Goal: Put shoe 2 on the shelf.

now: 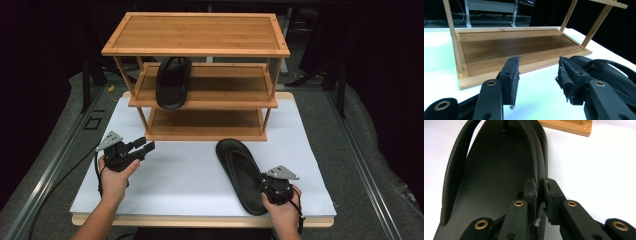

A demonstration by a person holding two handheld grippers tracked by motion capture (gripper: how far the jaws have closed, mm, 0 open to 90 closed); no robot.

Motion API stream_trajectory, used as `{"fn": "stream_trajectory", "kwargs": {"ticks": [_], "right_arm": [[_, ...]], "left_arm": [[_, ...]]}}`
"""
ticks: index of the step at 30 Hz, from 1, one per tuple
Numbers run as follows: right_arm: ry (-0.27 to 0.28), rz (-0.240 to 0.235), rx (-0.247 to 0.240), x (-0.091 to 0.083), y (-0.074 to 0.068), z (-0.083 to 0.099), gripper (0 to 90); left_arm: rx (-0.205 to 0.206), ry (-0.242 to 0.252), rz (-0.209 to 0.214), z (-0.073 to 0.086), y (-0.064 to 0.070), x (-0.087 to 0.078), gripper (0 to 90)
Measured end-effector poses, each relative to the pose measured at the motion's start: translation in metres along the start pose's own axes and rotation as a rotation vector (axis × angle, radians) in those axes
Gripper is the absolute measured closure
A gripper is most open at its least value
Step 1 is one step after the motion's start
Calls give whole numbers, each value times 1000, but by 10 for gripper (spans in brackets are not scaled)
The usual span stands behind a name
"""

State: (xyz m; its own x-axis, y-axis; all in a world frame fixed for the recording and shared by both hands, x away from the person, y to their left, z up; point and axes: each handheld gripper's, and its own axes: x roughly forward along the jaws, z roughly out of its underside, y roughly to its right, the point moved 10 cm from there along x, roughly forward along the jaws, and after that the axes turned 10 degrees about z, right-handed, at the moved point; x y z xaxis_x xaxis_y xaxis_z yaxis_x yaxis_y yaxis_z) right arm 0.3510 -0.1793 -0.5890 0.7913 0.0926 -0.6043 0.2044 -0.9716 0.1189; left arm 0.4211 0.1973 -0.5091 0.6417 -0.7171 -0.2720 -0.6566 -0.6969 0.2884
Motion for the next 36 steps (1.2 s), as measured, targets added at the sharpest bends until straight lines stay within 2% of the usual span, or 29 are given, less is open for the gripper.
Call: {"fn": "stream_trajectory", "kwargs": {"ticks": [10,21,25,27,29,36], "right_arm": [[6,20,-1,0,3,-2,837],[23,0,8,-4,-2,-5,844],[37,-7,31,-7,-1,-8,844],[49,-29,57,-9,-1,-10,844],[58,-17,70,-12,0,-12,843],[91,-25,106,-21,4,-19,843]], "left_arm": [[3,-3,-3,1,0,0,515],[-6,8,-14,-1,-4,-3,516],[-5,5,-17,-1,-5,-3,516],[-4,1,-21,0,-5,-3,515],[-9,0,-22,1,-6,-2,515],[-2,-4,-25,1,-6,-3,510]]}}
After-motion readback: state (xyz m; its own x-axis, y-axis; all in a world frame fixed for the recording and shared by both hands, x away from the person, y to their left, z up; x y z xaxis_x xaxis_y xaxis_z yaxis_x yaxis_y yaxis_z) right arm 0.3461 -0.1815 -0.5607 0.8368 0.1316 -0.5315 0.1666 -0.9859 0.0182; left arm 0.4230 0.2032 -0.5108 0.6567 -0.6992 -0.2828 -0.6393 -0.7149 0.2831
